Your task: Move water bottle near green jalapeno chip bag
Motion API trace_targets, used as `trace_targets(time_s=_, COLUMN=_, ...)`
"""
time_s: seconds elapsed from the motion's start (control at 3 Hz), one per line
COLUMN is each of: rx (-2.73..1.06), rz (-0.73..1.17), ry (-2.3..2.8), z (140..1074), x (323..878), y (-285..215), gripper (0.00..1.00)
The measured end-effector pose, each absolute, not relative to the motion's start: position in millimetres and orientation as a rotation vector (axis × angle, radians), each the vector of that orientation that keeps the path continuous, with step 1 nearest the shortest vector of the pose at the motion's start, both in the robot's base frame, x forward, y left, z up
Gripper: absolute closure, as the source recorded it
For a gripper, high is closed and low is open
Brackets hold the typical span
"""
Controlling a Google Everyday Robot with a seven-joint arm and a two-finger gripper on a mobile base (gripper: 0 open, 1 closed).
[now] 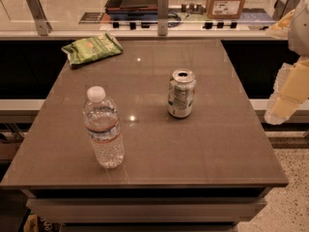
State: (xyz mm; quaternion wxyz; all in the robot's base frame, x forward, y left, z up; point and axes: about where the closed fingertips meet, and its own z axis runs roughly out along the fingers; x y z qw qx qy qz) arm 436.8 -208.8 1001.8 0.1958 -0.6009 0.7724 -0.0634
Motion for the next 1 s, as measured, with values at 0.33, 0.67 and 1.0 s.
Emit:
trace_targets(time_s=0.33, rx=-1.681, rz=-0.175, ry=2.159, z=1002, x=436, y=-207, gripper=0.00)
trace_targets(time_s=0.67, rx=-1.674, rz=-0.101, ry=2.136, z=992, x=428, y=-193, gripper=0.00)
trace_targets(time_s=1.0, rx=-1.671, rz=0.076, ry=2.061, z=973, x=416, y=-163, gripper=0.00)
